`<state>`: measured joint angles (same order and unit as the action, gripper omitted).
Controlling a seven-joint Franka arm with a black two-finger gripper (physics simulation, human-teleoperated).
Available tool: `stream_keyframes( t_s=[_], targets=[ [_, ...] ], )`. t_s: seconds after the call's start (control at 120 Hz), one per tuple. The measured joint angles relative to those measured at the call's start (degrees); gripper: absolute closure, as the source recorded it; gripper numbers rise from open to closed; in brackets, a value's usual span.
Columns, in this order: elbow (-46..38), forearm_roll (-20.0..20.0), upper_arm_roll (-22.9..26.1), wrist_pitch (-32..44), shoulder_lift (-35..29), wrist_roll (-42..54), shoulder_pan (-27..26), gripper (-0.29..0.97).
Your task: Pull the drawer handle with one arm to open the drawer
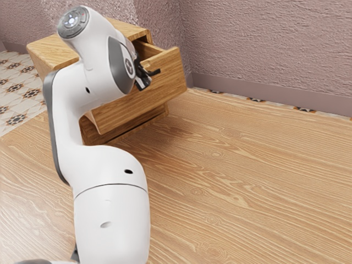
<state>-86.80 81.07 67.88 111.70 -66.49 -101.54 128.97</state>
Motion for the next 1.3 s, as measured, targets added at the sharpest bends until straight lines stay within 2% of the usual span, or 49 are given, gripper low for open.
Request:
stream_keyframes(
  t_s=[0.525,1.3],
  targets=[
    [-3.23,-0.12,-1.19,0.41,-0.33,-0.09,-2.29,0.66],
    [-3.62,-0.4,-1.7,0.69,-0.91,-0.9,-5.38,0.66]
  ],
)
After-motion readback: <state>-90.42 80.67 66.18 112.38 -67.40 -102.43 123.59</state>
